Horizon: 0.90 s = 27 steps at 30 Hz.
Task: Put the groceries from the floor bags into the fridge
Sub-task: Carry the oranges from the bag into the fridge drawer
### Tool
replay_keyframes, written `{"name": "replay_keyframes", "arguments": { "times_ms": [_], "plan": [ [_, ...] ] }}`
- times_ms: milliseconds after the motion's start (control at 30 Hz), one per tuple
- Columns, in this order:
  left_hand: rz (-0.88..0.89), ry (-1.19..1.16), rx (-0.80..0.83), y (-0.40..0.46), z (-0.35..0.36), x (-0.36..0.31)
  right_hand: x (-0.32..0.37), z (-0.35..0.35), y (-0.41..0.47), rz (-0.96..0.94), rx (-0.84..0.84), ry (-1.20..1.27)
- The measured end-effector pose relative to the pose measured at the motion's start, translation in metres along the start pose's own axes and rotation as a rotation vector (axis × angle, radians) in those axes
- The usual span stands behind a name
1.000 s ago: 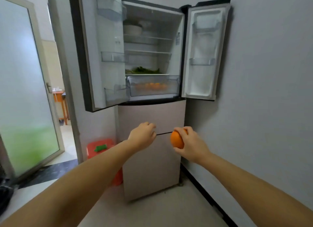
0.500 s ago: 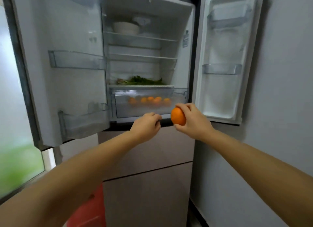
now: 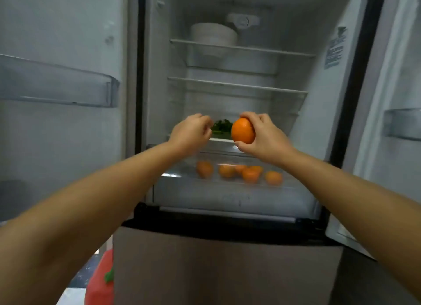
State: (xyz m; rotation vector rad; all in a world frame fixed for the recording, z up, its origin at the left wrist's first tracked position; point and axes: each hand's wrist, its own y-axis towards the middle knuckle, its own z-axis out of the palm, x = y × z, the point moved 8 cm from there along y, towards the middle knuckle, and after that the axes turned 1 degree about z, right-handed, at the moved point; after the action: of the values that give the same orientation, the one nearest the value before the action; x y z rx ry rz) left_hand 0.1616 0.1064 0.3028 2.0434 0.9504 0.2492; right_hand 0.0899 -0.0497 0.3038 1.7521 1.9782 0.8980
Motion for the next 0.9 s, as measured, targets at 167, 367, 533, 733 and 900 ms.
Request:
{"name": "replay_keyframes", "arguments": {
  "times_ms": [167, 367, 533, 733, 900],
  "plan": [
    [-0.058, 0.154, 0.225, 0.089, 0.058, 0.034, -0.035, 0.055, 0.086, -0.092, 0.163, 0.031],
    [0.069, 0.401, 0.694, 0.139, 0.160, 0.051, -0.062, 0.147, 0.125, -0.249, 0.621, -0.130],
    [0.074, 0.371, 0.813, 0.128, 0.209, 0.078, -0.069, 0.215, 0.116, -0.403, 0.872, -0.216],
    [0.022, 0.330, 0.777, 0.109, 0.234, 0.100, -0.078, 0.254, 0.104, -0.474, 1.005, -0.227],
    [0.038, 0.344, 0.723, 0.112, 0.237, 0.101, -0.074, 0.263, 0.090, -0.522, 0.984, -0.189]
  ]
}}
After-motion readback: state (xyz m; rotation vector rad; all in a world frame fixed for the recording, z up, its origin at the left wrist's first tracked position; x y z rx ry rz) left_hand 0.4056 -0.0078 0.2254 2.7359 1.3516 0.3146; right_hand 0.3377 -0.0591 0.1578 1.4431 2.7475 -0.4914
